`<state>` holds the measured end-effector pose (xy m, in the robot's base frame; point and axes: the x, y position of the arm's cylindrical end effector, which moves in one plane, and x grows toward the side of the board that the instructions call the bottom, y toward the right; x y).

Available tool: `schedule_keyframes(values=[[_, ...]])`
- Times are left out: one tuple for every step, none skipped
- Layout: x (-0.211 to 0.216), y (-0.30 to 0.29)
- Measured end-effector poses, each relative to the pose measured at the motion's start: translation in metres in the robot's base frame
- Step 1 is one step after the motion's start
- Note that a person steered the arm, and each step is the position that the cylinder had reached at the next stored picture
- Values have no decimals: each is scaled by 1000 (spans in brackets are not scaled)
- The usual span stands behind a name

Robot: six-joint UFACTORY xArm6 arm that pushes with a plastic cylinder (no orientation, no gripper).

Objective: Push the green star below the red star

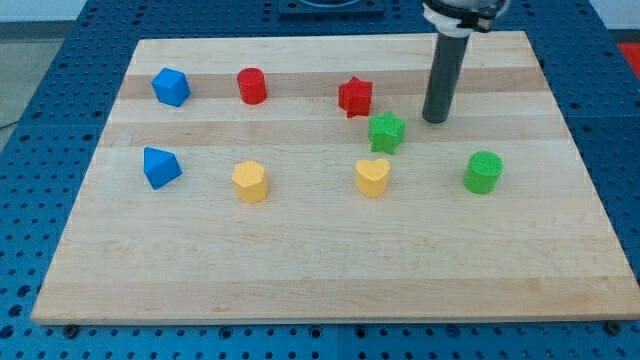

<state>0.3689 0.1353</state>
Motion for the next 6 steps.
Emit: schedule_keyframes(values=[[40,-9],[70,-23],[74,-64],[74,-84],[74,-68],[69,-40]])
